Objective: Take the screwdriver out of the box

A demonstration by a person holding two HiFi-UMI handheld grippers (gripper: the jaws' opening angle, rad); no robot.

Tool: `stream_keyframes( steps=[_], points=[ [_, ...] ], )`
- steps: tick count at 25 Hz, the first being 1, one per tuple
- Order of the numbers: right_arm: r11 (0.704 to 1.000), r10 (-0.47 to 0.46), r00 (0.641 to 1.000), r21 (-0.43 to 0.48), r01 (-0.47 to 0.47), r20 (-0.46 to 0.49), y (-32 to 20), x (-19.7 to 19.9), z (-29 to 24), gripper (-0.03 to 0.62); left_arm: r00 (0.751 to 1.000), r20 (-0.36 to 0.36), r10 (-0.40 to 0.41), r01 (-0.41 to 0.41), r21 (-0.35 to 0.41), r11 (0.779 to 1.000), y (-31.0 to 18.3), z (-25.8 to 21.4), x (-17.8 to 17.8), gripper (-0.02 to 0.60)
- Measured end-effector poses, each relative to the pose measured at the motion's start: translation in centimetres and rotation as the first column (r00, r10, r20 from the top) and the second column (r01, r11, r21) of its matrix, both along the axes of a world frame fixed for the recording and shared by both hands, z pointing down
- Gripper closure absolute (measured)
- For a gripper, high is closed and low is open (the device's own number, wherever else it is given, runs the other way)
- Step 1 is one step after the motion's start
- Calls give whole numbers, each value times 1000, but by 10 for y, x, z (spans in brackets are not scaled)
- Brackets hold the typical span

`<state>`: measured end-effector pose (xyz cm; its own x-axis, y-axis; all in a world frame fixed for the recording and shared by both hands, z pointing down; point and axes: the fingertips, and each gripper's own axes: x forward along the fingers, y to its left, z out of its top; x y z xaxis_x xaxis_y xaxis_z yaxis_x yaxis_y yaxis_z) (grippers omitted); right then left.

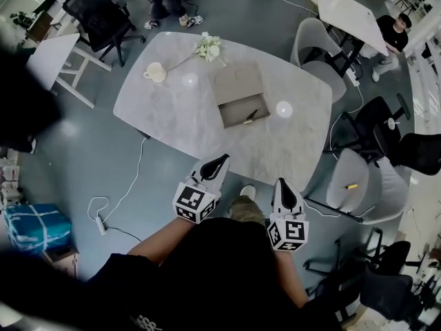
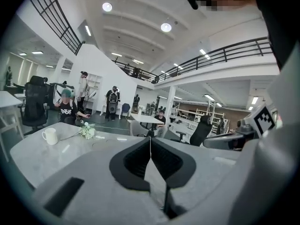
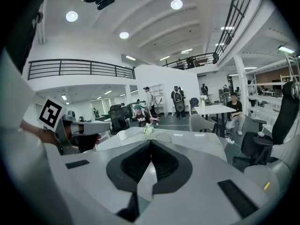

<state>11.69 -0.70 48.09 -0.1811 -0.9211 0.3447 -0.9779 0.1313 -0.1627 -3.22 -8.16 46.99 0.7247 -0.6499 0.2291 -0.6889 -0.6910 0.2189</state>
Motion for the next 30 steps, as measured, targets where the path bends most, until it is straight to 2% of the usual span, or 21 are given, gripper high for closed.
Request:
stream_keyframes(
  steps=[3, 8, 12, 15, 18, 26, 30],
  points=[
    [997, -78, 997, -20, 78, 6, -21, 7, 8, 589, 999, 27, -27, 27, -31, 999, -16, 8, 22, 565],
    [983, -183, 983, 10, 183, -2, -62, 15, 4, 589, 996, 47, -72, 76, -95, 993, -40, 25, 51, 563],
    [982, -188, 982, -24, 188, 21, -81, 30, 22, 589, 991, 101, -90, 101, -115, 988, -56, 44, 63, 563],
    [982, -181, 983, -52, 183, 42, -90, 35, 33, 589, 977, 166, -132, 153, -119, 981, -78, 60, 59, 563],
    [980, -184, 981, -63, 187, 57, -98, 35, 37, 589, 969, 199, -146, 179, -159, 971, -104, 81, 54, 563],
    [987, -135, 989, -77, 139, 56, -131, 56, 44, 589, 962, 272, -31, 103, -257, 961, -174, 155, 79, 561],
    [990, -109, 992, -79, 113, 55, -162, 62, 44, 589, 955, 279, 101, 6, -358, 934, -202, 197, 100, 560]
  ],
)
